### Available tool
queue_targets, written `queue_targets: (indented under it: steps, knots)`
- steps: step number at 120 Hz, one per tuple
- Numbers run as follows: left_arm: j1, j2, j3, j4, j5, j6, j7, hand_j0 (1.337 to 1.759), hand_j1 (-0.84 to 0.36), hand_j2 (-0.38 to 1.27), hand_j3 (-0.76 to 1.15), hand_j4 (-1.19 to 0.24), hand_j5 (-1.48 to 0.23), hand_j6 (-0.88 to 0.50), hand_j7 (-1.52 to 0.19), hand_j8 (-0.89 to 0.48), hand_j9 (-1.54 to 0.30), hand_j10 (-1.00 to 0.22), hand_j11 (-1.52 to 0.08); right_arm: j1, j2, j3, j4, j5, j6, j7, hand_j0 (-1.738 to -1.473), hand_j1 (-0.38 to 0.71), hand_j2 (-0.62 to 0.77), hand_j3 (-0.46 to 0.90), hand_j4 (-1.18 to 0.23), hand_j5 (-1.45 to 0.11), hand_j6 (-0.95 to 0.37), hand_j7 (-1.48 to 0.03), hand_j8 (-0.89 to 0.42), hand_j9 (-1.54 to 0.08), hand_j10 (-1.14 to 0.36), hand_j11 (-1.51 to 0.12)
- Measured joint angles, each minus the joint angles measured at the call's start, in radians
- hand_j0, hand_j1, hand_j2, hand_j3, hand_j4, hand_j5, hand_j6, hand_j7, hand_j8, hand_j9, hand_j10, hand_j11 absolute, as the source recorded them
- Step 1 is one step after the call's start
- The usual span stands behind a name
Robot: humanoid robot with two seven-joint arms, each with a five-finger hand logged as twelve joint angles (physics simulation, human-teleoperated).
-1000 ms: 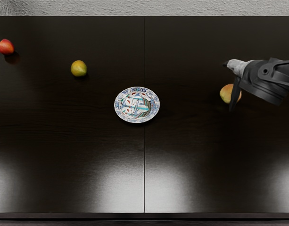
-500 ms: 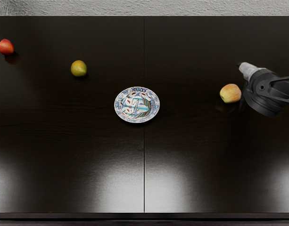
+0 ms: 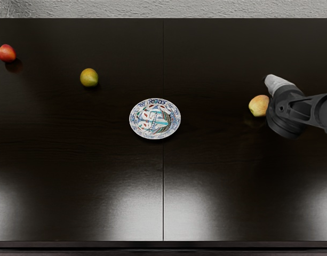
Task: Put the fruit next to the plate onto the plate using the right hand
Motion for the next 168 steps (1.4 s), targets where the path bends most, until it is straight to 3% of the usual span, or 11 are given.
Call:
queue_targets:
  steps: [25, 60, 168]
  knots:
    - [0.0, 0.0, 0.001, -0.001, 0.0, 0.0, 0.0, 1.658, 0.07, 0.05, 0.0, -0.23, -0.3, -0.23, -0.3, -0.23, -0.3, -0.23, -0.3, -0.006, 0.012, -0.001, -0.006, -0.001, -0.018, 0.0, -1.658, -0.15, -0.03, 0.0, -0.17, -0.22, -0.17, -0.22, -0.17, -0.22, -0.17, -0.22]
    - [0.0, 0.0, 0.001, -0.002, 0.0, 0.0, 0.0, 1.658, 0.07, 0.05, 0.0, -0.23, -0.3, -0.23, -0.3, -0.23, -0.3, -0.23, -0.3, -0.046, 0.067, -0.001, -0.086, -0.015, -0.032, 0.0, -1.658, -0.13, -0.04, 0.0, -0.19, -0.24, -0.19, -0.24, -0.19, -0.24, -0.19, -0.24]
    - [-0.009, 0.0, 0.002, -0.004, 0.0, 0.0, 0.0, 1.658, 0.07, 0.05, 0.0, -0.23, -0.3, -0.23, -0.3, -0.23, -0.3, -0.23, -0.3, -0.111, 0.113, 0.003, -0.2, -0.035, -0.031, 0.0, -1.658, -0.07, -0.04, 0.0, -0.23, -0.3, -0.23, -0.3, -0.23, -0.3, -0.23, -0.3]
